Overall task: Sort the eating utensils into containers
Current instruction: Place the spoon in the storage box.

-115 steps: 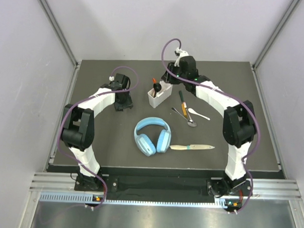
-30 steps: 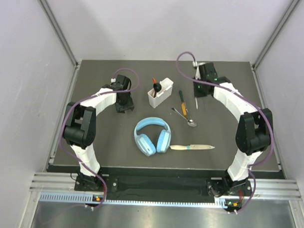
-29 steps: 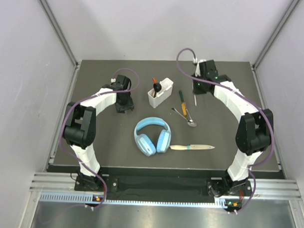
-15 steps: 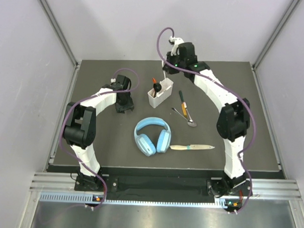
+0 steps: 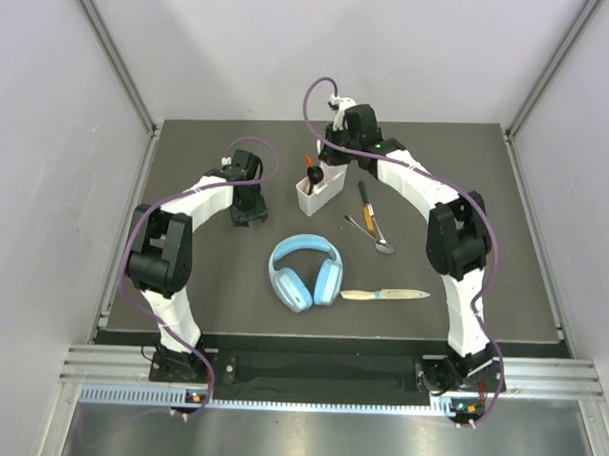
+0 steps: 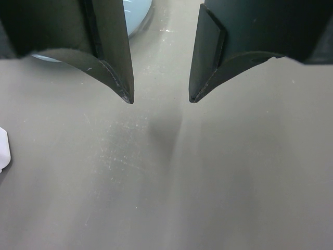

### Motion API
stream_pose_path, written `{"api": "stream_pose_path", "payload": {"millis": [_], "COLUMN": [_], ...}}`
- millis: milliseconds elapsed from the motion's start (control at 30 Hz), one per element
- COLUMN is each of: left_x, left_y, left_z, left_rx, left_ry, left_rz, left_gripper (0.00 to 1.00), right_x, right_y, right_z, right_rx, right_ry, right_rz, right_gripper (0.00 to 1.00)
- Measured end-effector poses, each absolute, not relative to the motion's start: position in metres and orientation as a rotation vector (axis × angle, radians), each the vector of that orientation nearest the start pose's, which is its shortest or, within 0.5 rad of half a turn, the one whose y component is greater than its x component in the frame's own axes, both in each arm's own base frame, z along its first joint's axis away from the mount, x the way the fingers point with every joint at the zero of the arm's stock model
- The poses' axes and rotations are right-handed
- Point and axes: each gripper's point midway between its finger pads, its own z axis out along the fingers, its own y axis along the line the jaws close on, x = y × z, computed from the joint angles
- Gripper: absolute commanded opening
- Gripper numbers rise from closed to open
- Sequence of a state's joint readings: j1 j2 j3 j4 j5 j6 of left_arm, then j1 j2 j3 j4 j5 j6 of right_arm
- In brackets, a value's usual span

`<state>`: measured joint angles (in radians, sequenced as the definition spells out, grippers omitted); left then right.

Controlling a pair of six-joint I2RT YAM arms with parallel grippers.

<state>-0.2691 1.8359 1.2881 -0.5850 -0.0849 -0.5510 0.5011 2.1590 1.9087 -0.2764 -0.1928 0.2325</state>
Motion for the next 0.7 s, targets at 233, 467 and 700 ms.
{"api": "stream_pose_path", "payload": {"millis": [233,467,700], "left_x": [0.387,0.387,0.387], "left_y": [-0.113,-0.112,-0.112], "left_z": [0.05,0.049,0.049], "left_rx": [-0.402,-0.403,-0.403], "left_ry": [2.674,2.674,2.674], "left_rz": [-0.125,-0.121,-0.121], "left_gripper": [0.52,0.51,0.51], "right_x": [0.506,0.502,0.495], "right_y": [0.334,0.337,0.333], "right_z": [0.154,0.145,0.145], "right_rx": [-0.421,-0.431,-0.432], "right_ry": [2.138,2.133,2.133], "right_rz": [0.639,0.642,0.64], "right_gripper": [0.0,0.07,0.23]}}
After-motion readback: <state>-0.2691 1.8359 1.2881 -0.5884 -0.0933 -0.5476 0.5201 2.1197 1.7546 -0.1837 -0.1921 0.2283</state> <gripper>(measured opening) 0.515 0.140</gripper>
